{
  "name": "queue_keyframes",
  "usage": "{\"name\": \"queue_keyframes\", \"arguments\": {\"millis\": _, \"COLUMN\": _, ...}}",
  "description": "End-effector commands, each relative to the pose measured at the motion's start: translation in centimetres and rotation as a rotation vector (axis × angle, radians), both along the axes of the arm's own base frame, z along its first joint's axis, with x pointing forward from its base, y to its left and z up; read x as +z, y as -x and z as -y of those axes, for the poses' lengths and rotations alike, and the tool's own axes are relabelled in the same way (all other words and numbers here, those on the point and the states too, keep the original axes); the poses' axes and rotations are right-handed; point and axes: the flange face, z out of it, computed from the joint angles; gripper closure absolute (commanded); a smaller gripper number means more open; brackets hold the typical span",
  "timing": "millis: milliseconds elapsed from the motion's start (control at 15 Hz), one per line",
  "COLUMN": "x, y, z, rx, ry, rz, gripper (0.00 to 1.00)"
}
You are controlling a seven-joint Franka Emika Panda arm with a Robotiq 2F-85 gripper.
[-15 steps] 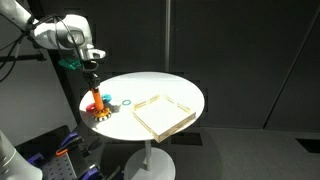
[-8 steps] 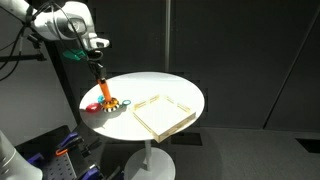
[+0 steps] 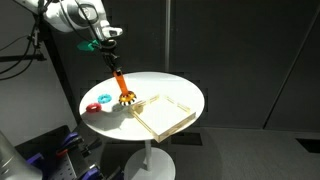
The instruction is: Pick up the ring holder and put it in the tray, pick up the clear ring and put it on the ring holder
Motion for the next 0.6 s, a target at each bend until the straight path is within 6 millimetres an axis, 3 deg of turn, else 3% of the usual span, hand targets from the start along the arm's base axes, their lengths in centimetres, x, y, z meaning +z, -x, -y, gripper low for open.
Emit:
{"name": "queue_keyframes", "arguments": {"millis": 0, "x": 0.0, "y": -3.1, "z": 2.6, "rx": -0.046, "ry": 0.043, "rz": -0.002, "gripper": 0.80}}
{"name": "queue_keyframes", "arguments": {"millis": 533, "x": -2.6, "y": -7.9, "z": 6.1, "rx": -0.102, "ry": 0.088, "rz": 0.004, "gripper": 0.80}}
